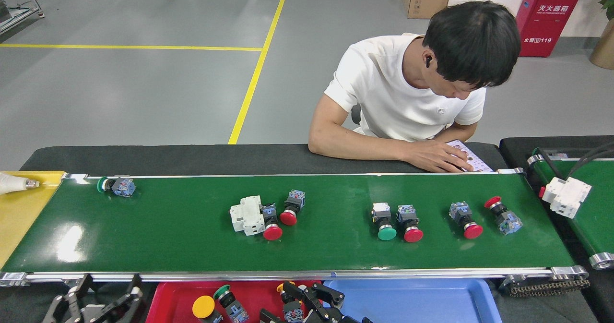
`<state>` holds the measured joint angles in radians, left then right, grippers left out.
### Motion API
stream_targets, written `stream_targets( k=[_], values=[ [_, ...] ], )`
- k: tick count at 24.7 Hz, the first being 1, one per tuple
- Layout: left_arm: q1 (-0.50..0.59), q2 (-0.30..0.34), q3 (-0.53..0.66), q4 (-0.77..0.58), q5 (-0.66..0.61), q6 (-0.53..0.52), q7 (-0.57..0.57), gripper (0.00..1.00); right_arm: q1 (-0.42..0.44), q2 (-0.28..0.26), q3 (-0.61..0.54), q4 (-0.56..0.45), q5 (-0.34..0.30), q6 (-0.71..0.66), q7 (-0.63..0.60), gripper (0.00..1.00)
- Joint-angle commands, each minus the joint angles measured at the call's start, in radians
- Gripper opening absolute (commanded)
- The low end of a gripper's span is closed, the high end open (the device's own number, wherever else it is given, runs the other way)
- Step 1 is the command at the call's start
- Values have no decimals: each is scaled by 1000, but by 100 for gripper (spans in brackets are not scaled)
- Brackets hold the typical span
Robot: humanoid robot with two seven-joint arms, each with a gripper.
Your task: Pick switch part from conveyor to tray
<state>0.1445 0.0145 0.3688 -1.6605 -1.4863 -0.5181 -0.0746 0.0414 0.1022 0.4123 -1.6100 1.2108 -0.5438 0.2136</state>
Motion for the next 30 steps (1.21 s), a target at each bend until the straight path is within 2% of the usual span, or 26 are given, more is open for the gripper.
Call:
stream_targets(
  k=[1, 6, 9, 11, 14, 17, 19, 21, 24, 28, 30],
  values=[
    [-49, 16, -56, 30, -34, 13, 7, 100, -23, 10, -27, -21, -5, 44, 1, 100],
    [-192, 15, -143, 165, -135, 38, 9, 100, -63, -4, -173, -51, 1, 303, -3, 99],
    [-235, 16, -168, 217, -161, 38, 9, 100, -67, -44, -240, -64, 23, 446, -27, 99],
    [-249, 15, -179, 245, -187, 40, 10, 100, -55, -85, -274, -62, 50, 521, -119, 99],
    [-258, 15, -186, 272, -201, 53, 10, 100, 9, -145, -290, -67, 59, 579, -267, 100],
    [-283, 15, -220, 303, -212, 72, 10, 100, 81, -167, -288, -88, 59, 579, -284, 100],
    [-313, 15, -237, 341, -213, 92, 10, 100, 81, -165, -288, -87, 59, 585, -280, 100],
    [-373, 18, -261, 407, -213, 122, 10, 100, 57, -164, -288, -68, 61, 587, -234, 99],
    [-430, 21, -272, 470, -213, 142, 10, 100, -40, -151, -273, 22, 64, 588, -146, 99],
    [-447, 36, -269, 495, -213, 150, 10, 99, -161, -91, -211, 174, 92, 593, -134, 99],
    [-453, 41, -272, 510, -213, 173, 10, 84, -187, -84, -201, 236, 113, 610, -134, 98]
  ],
)
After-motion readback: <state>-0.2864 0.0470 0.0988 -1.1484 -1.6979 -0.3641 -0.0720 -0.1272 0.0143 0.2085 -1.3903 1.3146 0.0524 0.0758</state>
